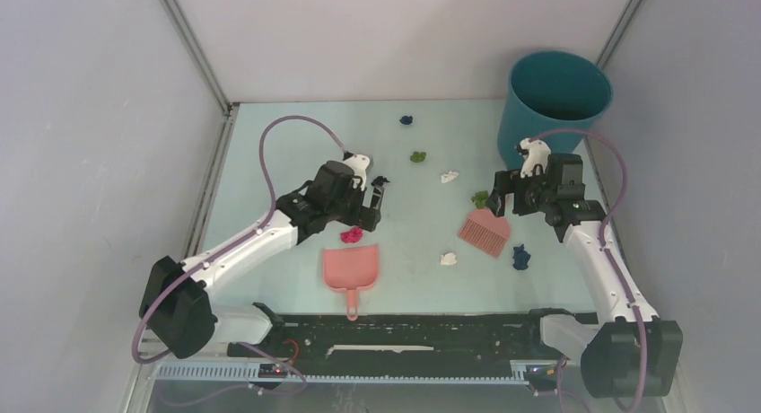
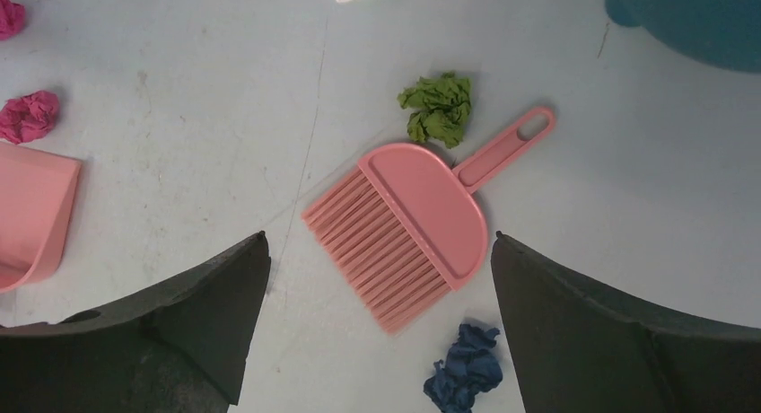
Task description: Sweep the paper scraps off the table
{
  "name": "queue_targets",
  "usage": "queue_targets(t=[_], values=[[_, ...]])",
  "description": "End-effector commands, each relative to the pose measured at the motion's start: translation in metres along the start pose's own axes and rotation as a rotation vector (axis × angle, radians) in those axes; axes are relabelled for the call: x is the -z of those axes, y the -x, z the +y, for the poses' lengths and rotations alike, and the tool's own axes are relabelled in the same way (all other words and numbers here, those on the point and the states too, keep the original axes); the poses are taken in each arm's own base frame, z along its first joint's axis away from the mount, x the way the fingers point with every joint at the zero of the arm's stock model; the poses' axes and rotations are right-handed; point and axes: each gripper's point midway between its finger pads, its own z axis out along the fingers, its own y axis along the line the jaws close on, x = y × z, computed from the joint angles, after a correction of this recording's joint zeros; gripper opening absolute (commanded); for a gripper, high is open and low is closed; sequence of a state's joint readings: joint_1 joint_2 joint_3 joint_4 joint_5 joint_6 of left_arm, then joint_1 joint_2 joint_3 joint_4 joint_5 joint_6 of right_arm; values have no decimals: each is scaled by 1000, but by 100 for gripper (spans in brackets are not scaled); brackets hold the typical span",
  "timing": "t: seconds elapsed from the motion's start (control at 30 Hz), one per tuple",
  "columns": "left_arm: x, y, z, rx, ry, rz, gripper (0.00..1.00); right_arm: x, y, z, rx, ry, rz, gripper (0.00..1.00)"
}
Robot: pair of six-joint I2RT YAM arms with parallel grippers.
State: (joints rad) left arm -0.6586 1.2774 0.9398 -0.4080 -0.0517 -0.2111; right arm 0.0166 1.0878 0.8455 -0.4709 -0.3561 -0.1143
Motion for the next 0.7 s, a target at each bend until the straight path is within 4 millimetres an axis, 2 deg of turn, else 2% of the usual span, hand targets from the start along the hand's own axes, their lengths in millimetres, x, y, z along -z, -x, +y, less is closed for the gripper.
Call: queue_targets(t=[0.0,0.03,0.1,0.2,0.23,0.3,0.37,0.5,0.53,0.57,0.67], values=[[5,38,-8,96,-39,-122,100,10,31,1,71,-16,-117,100],[8,43,4,141,23,-160,100,10,31,2,88,-10,-117,100],[19,54,16,216,36,-248,100,10,27,4,131,7,-101,100],[27,65,24,384,-26,-311,100,13,17,5,204,30,-67,98],[24,66,19,434,-75,-295,100,13,17,4,202,33,-65,98],[13,76,2,499,-196,-294,100,12,16,4,199,45,-64,96],[-7,85,-17,548,-267,-300,95,12,17,5,205,46,-64,95],[-47,101,-89,419,-417,-247,76,16,19,-2,215,7,-68,94],[-59,98,-101,388,-422,-213,73,15,18,-2,216,8,-64,94],[-70,96,-110,361,-406,-184,70,17,17,-11,196,-15,-63,94],[-109,79,-126,246,-283,-78,64,17,13,-20,165,-33,-45,92]])
